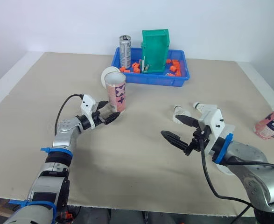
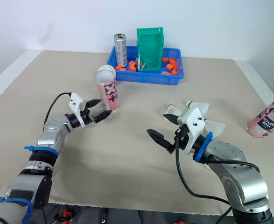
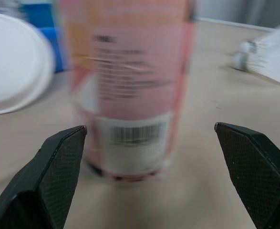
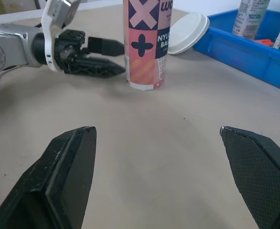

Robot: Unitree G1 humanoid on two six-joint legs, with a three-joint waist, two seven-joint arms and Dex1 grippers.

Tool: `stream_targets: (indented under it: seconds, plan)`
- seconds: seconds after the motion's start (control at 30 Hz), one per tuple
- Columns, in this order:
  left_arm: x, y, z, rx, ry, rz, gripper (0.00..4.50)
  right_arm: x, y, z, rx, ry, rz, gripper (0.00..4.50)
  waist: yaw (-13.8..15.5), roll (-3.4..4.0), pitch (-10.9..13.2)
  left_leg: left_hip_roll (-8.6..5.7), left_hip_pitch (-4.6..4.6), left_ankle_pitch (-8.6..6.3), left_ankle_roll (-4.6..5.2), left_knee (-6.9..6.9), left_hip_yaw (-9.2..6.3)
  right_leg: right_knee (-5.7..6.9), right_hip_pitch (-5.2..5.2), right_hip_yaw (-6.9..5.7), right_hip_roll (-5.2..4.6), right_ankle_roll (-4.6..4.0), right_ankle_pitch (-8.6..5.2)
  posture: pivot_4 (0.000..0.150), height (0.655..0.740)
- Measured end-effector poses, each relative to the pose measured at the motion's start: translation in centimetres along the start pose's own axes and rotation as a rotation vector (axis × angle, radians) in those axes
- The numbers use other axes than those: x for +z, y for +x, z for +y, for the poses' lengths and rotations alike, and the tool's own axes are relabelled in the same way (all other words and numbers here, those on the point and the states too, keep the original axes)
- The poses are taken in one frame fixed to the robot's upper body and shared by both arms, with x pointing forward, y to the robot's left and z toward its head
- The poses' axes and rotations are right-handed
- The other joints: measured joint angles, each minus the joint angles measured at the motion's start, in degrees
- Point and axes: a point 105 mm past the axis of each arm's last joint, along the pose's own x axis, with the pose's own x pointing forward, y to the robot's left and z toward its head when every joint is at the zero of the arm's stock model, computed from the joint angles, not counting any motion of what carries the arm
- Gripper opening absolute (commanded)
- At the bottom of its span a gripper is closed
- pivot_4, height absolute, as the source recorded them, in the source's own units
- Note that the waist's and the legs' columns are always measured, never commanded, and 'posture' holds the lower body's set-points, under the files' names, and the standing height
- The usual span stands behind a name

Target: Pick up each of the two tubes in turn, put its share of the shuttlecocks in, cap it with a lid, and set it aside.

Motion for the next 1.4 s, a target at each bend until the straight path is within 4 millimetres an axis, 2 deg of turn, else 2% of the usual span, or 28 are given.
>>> stream_targets:
  seconds: [0.13,0.37,0.63,0.93,1.17,1.27,1.3,1.37,1.4]
  plan:
    - [-0.6,-0.2,0.9,0.013,0.011,0.040,4.50,0.1,0.0,0.1,0.000,-0.004,-0.002,4.45,0.00,-0.01,0.01,0.00,-0.02,0.00,0.00,0.03,-0.04,0.01,0.00,-0.04,0.00,0.00,0.02,0.150,0.7362]
    - [0.4,0.9,2.3,0.060,0.061,0.044,4.50,0.4,0.0,0.1,-0.004,-0.015,-0.004,4.45,0.00,-0.02,0.01,-0.01,-0.04,0.00,0.01,0.06,-0.05,-0.01,0.03,-0.05,-0.01,0.03,0.02,0.150,0.7362]
    - [0.3,3.0,1.4,0.056,0.023,0.034,4.50,0.9,-0.3,0.2,-0.005,-0.048,0.000,4.45,0.01,-0.03,0.01,-0.02,-0.07,0.00,0.01,0.06,-0.08,-0.01,0.02,-0.07,-0.01,0.03,0.01,0.150,0.7362]
    - [1.3,4.4,2.1,0.147,-0.007,0.022,4.50,1.0,-0.5,0.0,-0.015,-0.048,0.004,4.45,-0.03,-0.04,0.02,-0.03,-0.07,0.00,0.01,0.06,-0.11,0.01,0.03,-0.08,0.00,0.04,0.01,0.150,0.7362]
    - [1.0,5.1,1.9,0.183,-0.037,0.015,4.50,1.3,-0.4,-0.2,-0.018,-0.059,0.000,4.45,-0.03,-0.04,0.02,-0.03,-0.07,0.00,0.00,0.06,-0.12,0.01,0.04,-0.09,0.00,0.04,0.02,0.150,0.7362]
    - [1.0,5.2,1.8,0.191,-0.045,0.009,3.80,1.5,-0.3,-0.2,-0.021,-0.063,-0.004,4.50,-0.02,-0.04,0.02,-0.03,-0.07,0.00,0.00,0.05,-0.12,0.01,0.03,-0.09,0.00,0.04,0.02,0.150,0.7362]
    - [1.0,5.2,1.9,0.200,-0.049,0.006,3.36,1.5,-0.3,-0.2,-0.024,-0.063,-0.003,4.50,-0.02,-0.04,0.02,-0.03,-0.06,0.00,0.00,0.05,-0.12,0.01,0.03,-0.09,0.00,0.04,0.02,0.150,0.7362]
    - [1.0,5.2,2.0,0.206,-0.051,0.004,2.77,1.5,-0.3,-0.3,-0.028,-0.062,-0.003,4.50,-0.02,-0.04,0.02,-0.03,-0.06,0.01,0.00,0.05,-0.12,0.01,0.03,-0.09,0.00,0.04,0.02,0.150,0.7362]
    - [1.0,5.1,2.0,0.209,-0.052,0.002,2.77,1.5,-0.3,-0.3,-0.029,-0.063,-0.003,4.50,-0.02,-0.04,0.02,-0.03,-0.06,0.01,0.00,0.05,-0.12,0.01,0.03,-0.09,0.00,0.04,0.02,0.150,0.7362]
